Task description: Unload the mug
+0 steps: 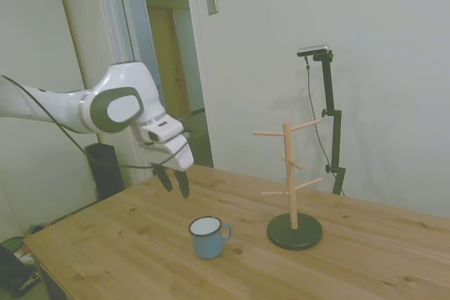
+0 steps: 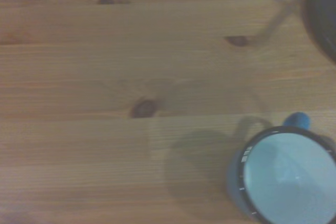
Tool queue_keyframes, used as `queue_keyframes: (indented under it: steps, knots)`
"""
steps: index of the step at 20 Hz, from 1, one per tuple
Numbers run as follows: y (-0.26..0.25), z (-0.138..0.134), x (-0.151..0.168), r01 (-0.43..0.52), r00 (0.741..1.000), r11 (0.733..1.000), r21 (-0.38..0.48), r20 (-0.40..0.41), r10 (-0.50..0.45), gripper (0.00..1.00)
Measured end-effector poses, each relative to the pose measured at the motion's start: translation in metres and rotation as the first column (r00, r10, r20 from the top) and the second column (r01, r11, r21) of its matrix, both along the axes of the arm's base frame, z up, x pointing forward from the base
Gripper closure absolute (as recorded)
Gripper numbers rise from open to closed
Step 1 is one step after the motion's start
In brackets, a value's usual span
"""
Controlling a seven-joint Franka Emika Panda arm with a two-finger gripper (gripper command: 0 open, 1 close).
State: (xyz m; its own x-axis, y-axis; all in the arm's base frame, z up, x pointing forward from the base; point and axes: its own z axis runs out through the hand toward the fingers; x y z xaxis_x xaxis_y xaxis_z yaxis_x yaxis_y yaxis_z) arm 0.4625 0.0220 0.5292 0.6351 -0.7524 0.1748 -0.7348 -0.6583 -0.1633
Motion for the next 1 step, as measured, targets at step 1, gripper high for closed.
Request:
queue_keyframes:
  steps: [1]
  knots:
    - [0.0138, -0.0009, -0.0026, -0.021, 1.000, 1.000, 0.009, -0.002, 0.021, 0.00]
